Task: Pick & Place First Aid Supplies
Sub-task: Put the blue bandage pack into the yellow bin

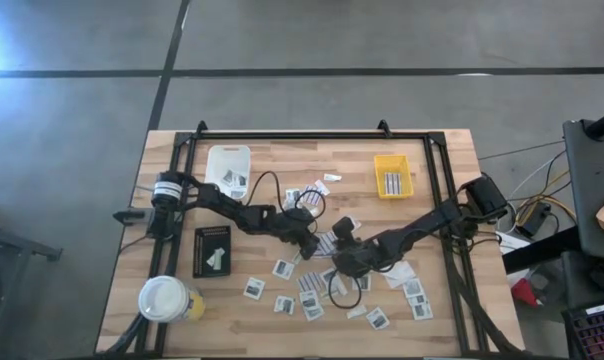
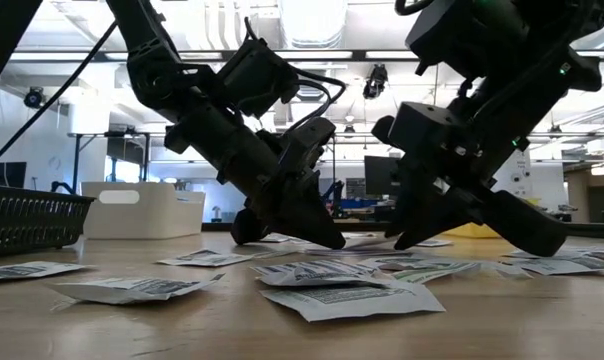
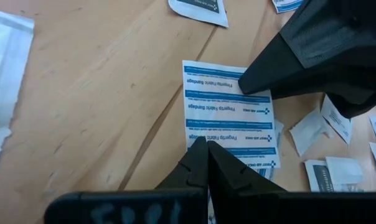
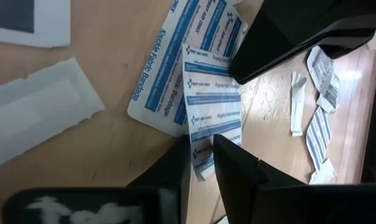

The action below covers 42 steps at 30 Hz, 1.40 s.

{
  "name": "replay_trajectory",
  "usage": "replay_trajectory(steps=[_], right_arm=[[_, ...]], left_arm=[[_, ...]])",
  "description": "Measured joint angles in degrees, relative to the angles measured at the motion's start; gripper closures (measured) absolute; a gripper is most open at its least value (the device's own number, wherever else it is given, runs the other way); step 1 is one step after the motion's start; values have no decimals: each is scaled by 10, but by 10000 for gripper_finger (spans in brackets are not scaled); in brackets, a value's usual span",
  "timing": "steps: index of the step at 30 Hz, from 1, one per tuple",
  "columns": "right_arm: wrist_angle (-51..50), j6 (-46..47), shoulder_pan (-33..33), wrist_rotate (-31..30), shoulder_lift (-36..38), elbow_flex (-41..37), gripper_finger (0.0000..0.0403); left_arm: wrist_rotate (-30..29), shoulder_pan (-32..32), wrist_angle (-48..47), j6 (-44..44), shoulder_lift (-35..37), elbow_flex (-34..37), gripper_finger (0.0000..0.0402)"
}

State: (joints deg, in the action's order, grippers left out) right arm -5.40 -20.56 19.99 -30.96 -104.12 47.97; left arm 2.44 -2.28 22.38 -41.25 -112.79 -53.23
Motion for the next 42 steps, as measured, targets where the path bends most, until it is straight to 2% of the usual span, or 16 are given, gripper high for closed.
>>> replay_trajectory(steps=[11, 20, 26, 34, 42], right_arm=[[3, 6, 0, -2, 0, 2, 391], [-3, 13, 7, -8, 0, 2, 394], [-23, 36, 18, -42, 7, 3, 394], [-93, 108, 24, -58, 56, 3, 394], [-155, 159, 25, -79, 149, 3, 394]], left_arm=[[1, 0, 19, 8, 0, 0, 399], [3, 0, 15, 62, 22, 0, 399], [-9, 0, -12, 101, 65, 0, 400], [-65, 0, -97, 149, 121, 1, 399], [-70, -4, -133, 162, 148, 0, 399]])
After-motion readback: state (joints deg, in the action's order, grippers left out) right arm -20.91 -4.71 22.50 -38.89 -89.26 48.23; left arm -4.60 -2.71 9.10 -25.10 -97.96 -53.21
